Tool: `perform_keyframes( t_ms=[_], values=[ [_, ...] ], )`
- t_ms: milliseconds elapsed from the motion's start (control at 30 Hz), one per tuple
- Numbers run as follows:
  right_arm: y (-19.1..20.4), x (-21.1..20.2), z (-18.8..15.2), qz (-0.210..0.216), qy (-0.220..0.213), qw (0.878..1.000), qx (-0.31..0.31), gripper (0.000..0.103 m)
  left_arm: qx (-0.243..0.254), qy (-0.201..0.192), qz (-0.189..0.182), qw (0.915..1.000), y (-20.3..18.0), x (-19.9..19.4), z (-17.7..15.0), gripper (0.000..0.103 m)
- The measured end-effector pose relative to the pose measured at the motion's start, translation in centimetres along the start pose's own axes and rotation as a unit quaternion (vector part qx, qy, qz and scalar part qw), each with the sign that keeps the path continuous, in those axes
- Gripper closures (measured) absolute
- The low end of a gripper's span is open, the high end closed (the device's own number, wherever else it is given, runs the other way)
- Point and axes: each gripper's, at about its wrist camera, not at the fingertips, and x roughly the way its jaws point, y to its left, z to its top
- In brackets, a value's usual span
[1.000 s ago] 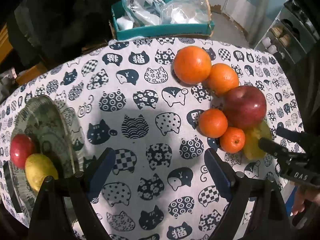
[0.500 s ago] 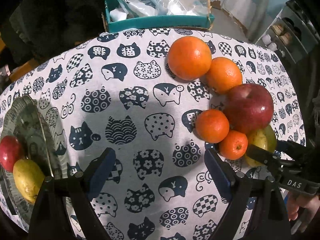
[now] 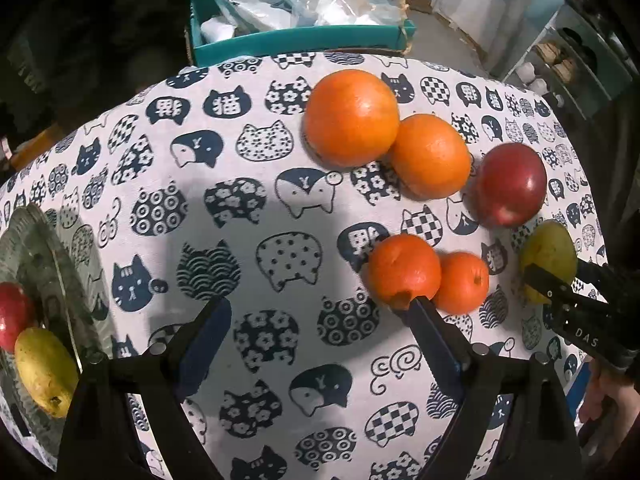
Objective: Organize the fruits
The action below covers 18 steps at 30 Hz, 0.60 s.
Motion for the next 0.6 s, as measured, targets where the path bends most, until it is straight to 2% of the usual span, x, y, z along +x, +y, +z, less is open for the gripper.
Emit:
perform_keyframes(
  t_ms=[167,300,467,600],
  values=[
    [0.1,0.3,0.2,0.0,-0.004,1.0,0.003,0.035,-0.004,0.002,-0.015,0.9999,-0.8,0.8,0.5,0.012],
    [-0.2,1.4,0.8,-0.004,0.009,1.0,0.019,0.033,-0.018,0.003,-0.036,0.9992,-1.4,1.2,1.2,0.012],
    [-1.5,2.0,0.4,0.026,0.027,0.998,0.045,0.034,-0.02,0.011,-0.049,0.9986,-2.2,2.2,1.5,0.012],
    [-1.4,1.9,0.5,0.028,0.019,0.999,0.043,0.038,-0.027,0.009,-0.064,0.9975,-2.2,2.4,1.5,0.012]
  ],
)
